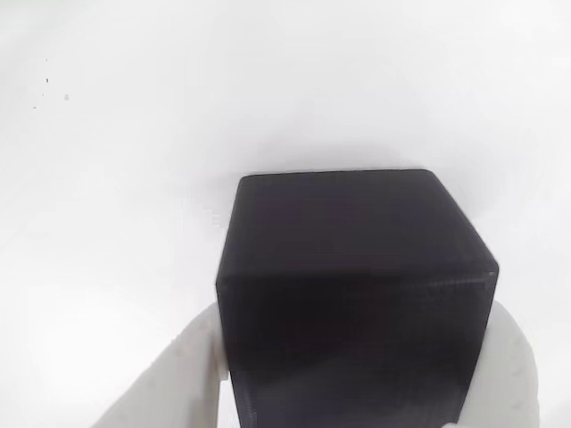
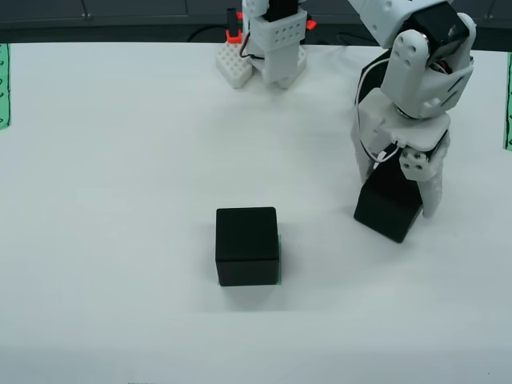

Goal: Stack 3 Blocks on the chosen place.

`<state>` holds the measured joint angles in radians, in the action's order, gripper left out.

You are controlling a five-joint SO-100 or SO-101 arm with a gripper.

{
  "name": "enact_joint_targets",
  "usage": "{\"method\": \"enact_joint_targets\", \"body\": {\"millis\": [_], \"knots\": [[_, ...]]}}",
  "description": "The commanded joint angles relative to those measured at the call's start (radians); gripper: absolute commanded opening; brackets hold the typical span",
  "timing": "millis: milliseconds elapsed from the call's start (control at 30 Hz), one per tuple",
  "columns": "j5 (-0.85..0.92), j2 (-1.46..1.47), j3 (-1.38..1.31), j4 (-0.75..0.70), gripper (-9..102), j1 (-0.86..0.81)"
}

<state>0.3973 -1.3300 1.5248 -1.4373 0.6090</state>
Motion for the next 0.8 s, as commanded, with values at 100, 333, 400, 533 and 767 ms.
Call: {"method": "enact_joint_targets", "body": {"millis": [100,333,400,533,767], "knots": [[-0.014,-0.038,-0.063,-0.052,21,-0.029],[-0.014,-0.241,-0.057,-0.098,21,-0.209],[-0.029,-0.308,-0.063,-0.12,21,-0.272],[-0.037,-0.383,-0.133,-0.133,21,-0.399],[-0.075,-0.339,-0.178,-0.135,21,-0.548]]}}
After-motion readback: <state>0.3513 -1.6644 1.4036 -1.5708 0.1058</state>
